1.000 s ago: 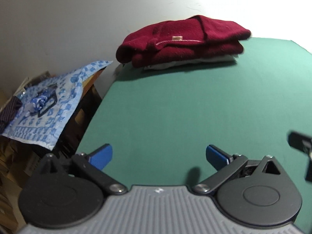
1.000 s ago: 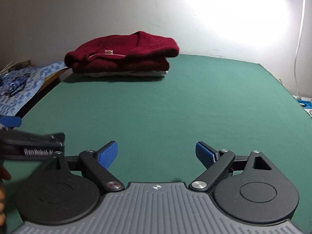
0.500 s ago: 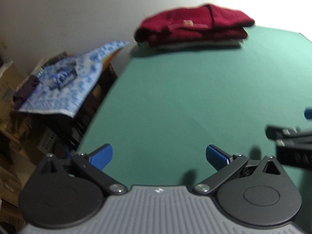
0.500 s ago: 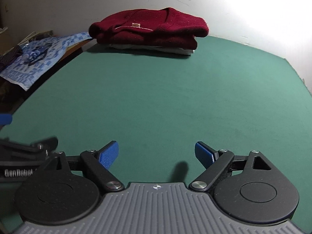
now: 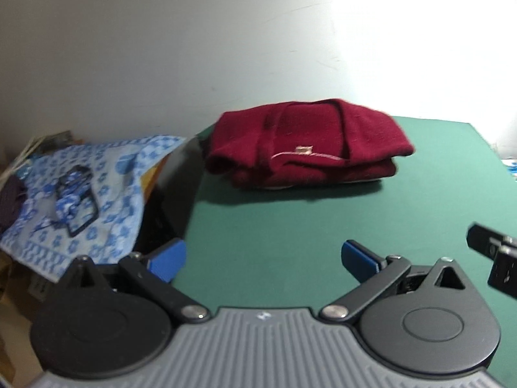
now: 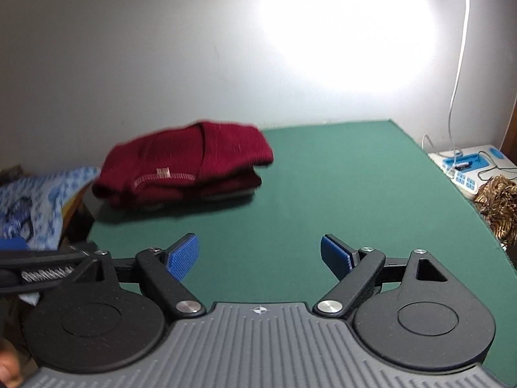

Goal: Fold clothes

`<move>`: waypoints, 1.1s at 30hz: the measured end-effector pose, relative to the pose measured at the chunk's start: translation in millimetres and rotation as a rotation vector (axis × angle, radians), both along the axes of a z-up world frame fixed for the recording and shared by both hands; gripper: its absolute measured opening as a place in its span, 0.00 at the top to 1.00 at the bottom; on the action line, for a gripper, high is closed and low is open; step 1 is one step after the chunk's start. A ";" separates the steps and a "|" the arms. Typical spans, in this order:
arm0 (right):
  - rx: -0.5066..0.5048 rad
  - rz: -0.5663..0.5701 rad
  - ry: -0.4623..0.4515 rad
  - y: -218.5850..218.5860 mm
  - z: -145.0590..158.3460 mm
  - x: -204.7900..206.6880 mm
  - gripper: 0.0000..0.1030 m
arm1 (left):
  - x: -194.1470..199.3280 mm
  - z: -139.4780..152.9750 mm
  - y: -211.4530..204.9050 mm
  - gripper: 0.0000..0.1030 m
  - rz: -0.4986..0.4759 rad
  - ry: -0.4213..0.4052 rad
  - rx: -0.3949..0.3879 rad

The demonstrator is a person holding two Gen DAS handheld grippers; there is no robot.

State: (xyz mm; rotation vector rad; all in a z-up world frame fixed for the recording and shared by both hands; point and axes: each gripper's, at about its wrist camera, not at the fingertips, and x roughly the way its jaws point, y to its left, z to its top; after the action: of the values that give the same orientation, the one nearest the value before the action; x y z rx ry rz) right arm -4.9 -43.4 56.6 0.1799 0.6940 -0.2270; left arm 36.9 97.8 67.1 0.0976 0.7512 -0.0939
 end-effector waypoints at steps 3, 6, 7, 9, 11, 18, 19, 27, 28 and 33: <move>-0.015 -0.032 -0.007 3.5 6.3 -0.2 0.15 | -1.8 2.3 0.2 0.00 -0.028 -0.022 0.000; -0.030 -0.065 -0.015 7.1 12.6 -0.4 0.15 | -5.0 2.8 0.6 0.00 -0.029 -0.045 -0.007; -0.035 -0.076 -0.017 8.2 14.6 -0.4 0.15 | -5.8 2.5 1.6 0.00 -0.023 -0.050 -0.012; -0.045 -0.097 -0.022 10.6 18.8 -0.6 0.15 | -6.7 1.7 4.6 0.00 -0.006 -0.060 -0.022; -0.053 -0.109 -0.025 12.4 22.0 -0.1 0.15 | -7.2 0.4 7.3 0.00 0.013 -0.066 -0.028; -0.075 -0.007 -0.028 13.9 20.4 6.3 0.15 | -12.8 -6.4 9.2 0.00 0.109 -0.070 -0.009; -0.073 0.006 -0.030 13.6 20.1 6.6 0.15 | -14.6 -6.9 8.8 0.00 0.120 -0.076 -0.006; -0.020 0.076 -0.029 7.1 11.7 10.6 0.15 | -27.0 -6.7 0.1 0.00 0.163 -0.100 0.033; -0.020 0.078 -0.032 6.4 11.2 10.9 0.15 | -27.6 -7.1 -0.5 0.00 0.164 -0.097 0.036; -0.011 0.068 -0.044 1.8 9.9 9.8 0.15 | -28.0 -7.7 -3.3 0.00 0.145 -0.078 0.023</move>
State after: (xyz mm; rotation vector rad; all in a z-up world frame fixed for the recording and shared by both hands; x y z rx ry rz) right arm 4.9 -41.6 66.5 0.1499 0.6538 -0.1610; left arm 8.9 94.4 59.3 0.0677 0.6795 0.0564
